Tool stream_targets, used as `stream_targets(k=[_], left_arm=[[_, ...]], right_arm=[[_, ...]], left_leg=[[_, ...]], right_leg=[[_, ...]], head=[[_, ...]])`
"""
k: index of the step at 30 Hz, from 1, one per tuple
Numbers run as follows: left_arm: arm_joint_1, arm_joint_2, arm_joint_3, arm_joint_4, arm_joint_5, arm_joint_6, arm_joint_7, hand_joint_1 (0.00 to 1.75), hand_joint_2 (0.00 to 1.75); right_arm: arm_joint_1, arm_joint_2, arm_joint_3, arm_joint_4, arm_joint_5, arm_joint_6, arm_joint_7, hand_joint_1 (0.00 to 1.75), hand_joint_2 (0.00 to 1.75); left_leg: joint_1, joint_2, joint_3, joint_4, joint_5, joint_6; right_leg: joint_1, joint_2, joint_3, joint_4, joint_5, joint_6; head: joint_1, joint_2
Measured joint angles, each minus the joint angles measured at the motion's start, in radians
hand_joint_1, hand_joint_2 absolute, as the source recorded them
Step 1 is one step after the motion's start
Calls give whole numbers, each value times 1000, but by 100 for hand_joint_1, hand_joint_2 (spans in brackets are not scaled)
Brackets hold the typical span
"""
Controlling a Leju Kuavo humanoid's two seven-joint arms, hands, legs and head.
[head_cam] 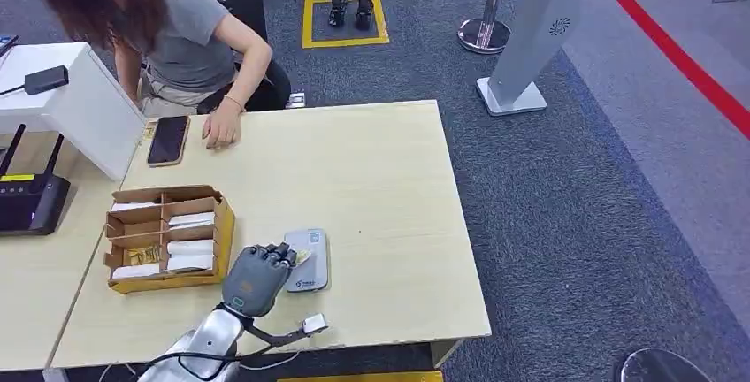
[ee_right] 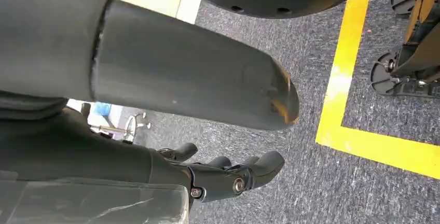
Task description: Pass the card to the sensor for recognition and then transmit it.
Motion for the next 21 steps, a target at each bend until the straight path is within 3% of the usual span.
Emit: stream_targets(k=[21], left_arm=[[0,-5,-19,15,16,-3,-4,175,175]], right_arm=[[0,0,3,0,0,2,0,0,0]], left_leg=[[0,0,0,0,0,0]], right_leg=[[0,0,0,0,0,0]], head=[[0,0]])
